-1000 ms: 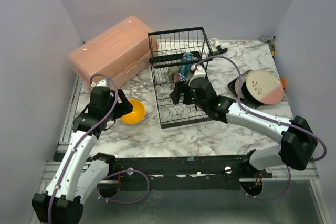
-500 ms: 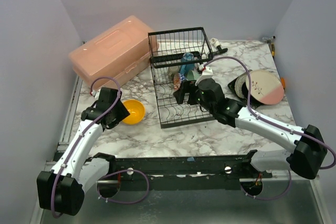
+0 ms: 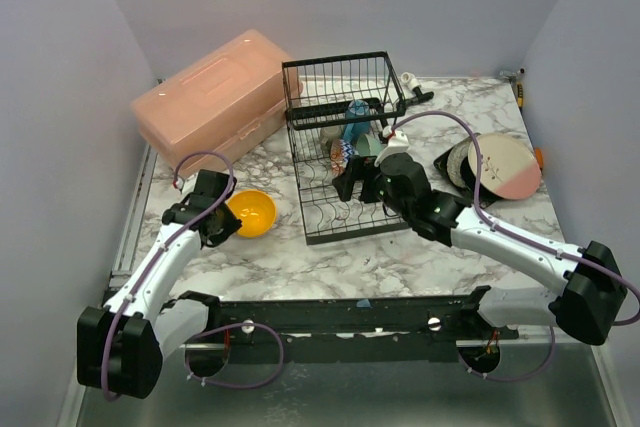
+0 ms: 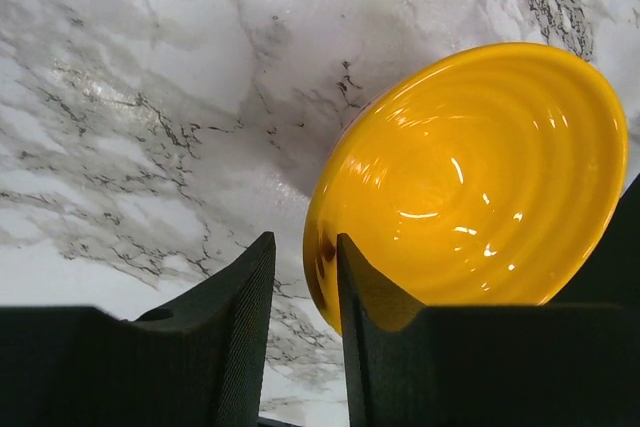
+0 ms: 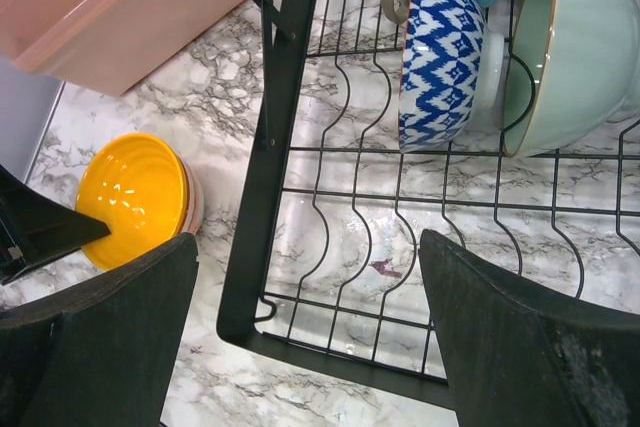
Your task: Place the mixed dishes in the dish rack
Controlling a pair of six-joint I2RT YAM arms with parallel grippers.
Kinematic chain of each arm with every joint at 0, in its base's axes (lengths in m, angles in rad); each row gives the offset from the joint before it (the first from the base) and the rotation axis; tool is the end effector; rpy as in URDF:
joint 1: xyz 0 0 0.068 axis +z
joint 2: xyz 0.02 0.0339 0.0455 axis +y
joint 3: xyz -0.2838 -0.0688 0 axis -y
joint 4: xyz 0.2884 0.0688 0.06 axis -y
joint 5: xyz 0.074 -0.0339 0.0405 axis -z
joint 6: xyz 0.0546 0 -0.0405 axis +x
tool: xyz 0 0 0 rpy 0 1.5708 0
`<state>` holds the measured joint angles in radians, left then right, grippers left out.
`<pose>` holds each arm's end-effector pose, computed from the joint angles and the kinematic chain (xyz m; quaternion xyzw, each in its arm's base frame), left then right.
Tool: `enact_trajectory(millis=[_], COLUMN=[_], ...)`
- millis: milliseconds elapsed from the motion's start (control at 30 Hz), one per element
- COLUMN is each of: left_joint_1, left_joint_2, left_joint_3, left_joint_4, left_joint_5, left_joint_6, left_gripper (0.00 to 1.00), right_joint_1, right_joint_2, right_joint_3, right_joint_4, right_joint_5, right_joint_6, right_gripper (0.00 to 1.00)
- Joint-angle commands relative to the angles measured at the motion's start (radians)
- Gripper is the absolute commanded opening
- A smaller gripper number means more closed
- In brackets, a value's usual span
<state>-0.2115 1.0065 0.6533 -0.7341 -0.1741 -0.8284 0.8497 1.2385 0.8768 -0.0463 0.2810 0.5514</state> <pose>0.2161 -0.0367 0.1967 -0.3135 0.9153 -0.0452 0.2489 0.2322 0.2412 0.2857 -0.0469 0.8297 0.2611 0.4912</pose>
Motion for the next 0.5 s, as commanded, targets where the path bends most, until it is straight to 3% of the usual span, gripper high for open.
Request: enact_trajectory(millis=[0,300,467], left_joint_1=[-0.002,-0.002,-0.002], left_joint_2=[0.005,-0.018,-0.071], left_joint_3=[-0.011,0.002,0.035], left_joint_4=[0.044,0.032,0.008], left_joint_5=[-0.044,-0.058,-0.060], left_joint_6=[-0.004,0.017,0.043], left_gripper=[0.26,0.00,0.00], right_joint_1=[0.003,0.003,0.003], right_joint_2=[-0.008,-0.030,-0.027], right_joint_3=[-0.006,-0.018,-0.010], right_joint_4=[0.009,0.000,0.013], right_joint_5=[-0.015,-0.026,-0.053], right_joint_6=[0.015,0.036,0.040], right_gripper=[0.94,0.94,0.94])
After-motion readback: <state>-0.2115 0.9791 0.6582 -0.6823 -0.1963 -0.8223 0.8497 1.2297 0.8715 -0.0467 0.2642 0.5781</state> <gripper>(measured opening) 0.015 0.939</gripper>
